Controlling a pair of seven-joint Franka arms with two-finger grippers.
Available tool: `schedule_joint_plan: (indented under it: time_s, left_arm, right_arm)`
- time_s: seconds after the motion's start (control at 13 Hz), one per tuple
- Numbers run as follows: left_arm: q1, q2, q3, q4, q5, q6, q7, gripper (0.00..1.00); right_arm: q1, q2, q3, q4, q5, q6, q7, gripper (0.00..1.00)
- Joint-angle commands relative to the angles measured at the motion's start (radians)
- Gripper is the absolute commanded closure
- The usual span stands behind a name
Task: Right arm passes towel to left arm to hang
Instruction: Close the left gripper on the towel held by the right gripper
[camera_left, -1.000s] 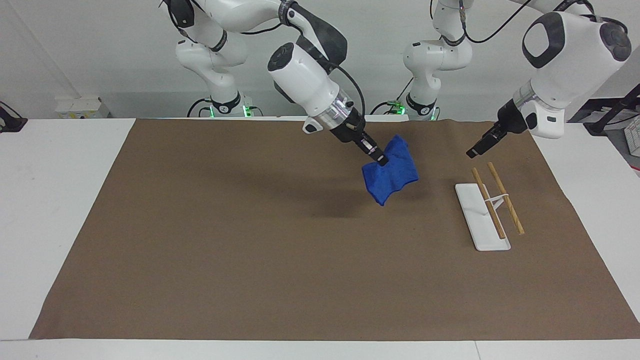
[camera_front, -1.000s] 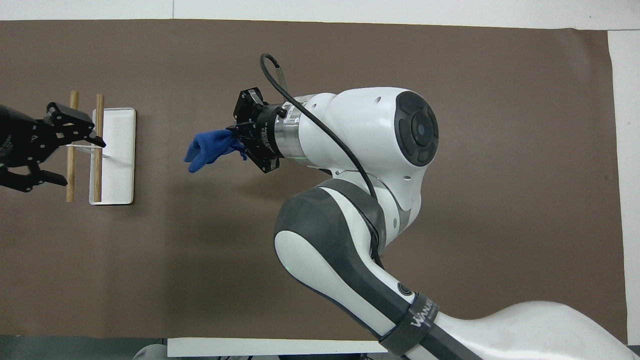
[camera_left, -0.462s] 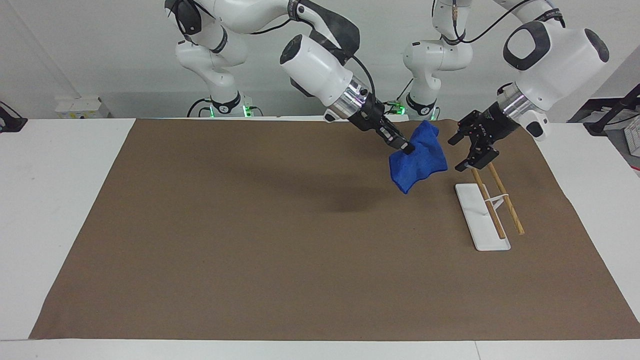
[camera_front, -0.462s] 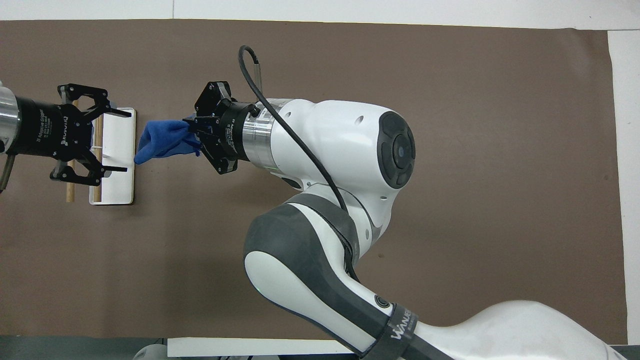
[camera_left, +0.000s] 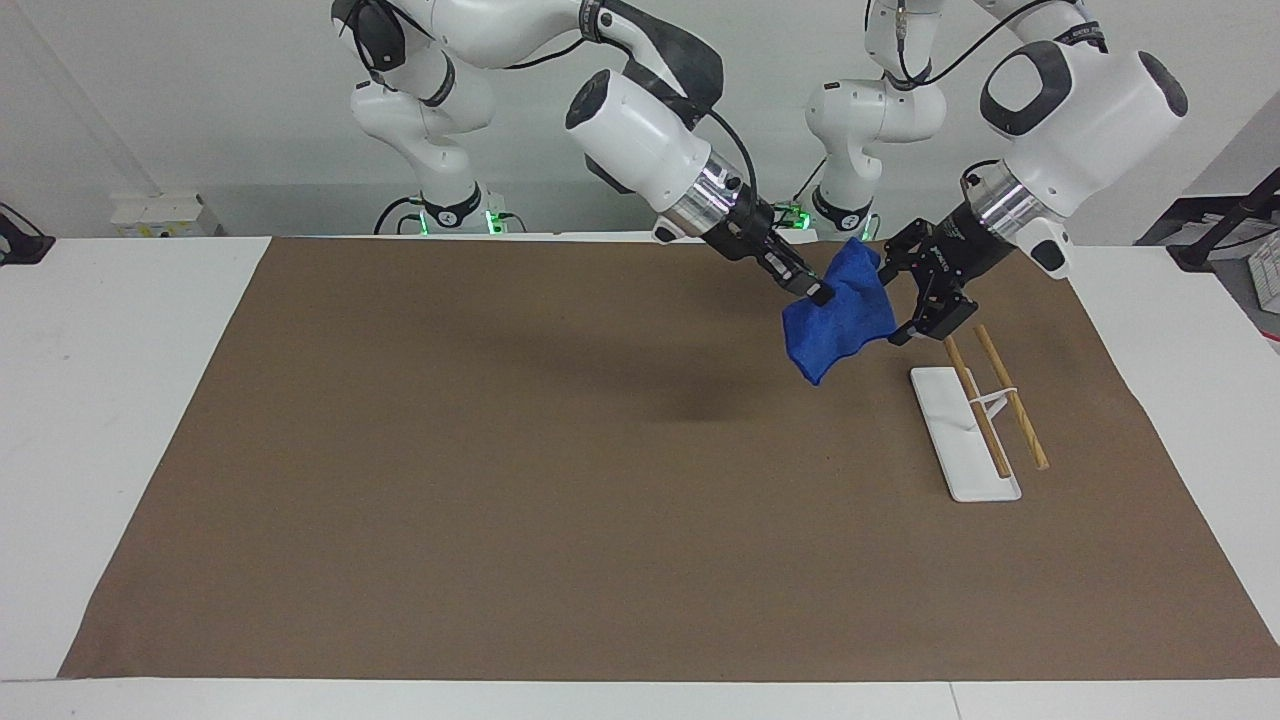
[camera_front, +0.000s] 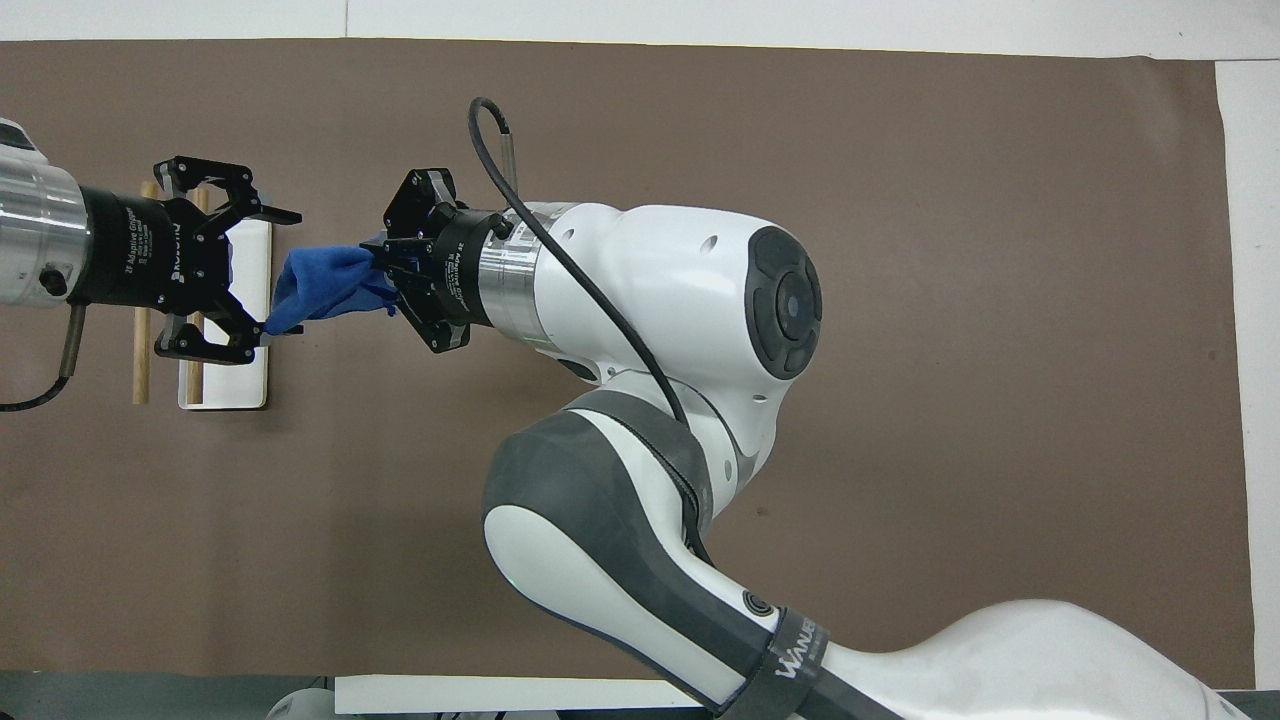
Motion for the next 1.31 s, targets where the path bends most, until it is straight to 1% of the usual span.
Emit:
schedule_joint_plan:
  time_s: [0.0,0.08,0.15,0.23,0.31,0.38,0.46,1.23]
  left_arm:
    - [-0.025,-0.024,0.013,-0.035,-0.014,0.022,-0.017,0.11]
    - [-0.023,-0.027,0.013,-0.041,-0.014,0.021,-0.017,0.19]
    - [-0.022,-0.032,0.014,-0.053,-0.014,0.024,-0.014,0.33]
    - [-0.022,-0.032,0.013,-0.055,-0.014,0.025,-0.012,0.54]
    - [-0.025,-0.032,0.013,-0.053,-0.012,0.027,-0.011,0.77]
    - [-0.031,-0.03,0.013,-0.05,-0.009,0.03,-0.009,0.95]
    - [-0.036,-0.029,0.013,-0.05,-0.006,0.031,-0.007,1.0]
    - [-0.036,-0.021,0.013,-0.036,-0.003,0.048,-0.001,1.0]
  right_arm:
    - [-0.003,0.02,0.012,0.022,0.008,0.01,-0.001,1.0]
    - [-0.003,0.02,0.012,0.022,0.008,0.01,-0.001,1.0]
    - [-0.003,0.02,0.013,0.022,0.008,0.01,-0.001,1.0]
    - [-0.003,0.02,0.013,0.022,0.008,0.01,-0.001,1.0]
    - [-0.003,0.02,0.012,0.022,0.008,0.01,-0.001,1.0]
    - [-0.003,0.02,0.012,0.022,0.008,0.009,-0.001,1.0]
    - [-0.003,0.02,0.012,0.022,0.008,0.009,-0.001,1.0]
    - [-0.003,0.02,0.012,0.022,0.007,0.001,-0.005,1.0]
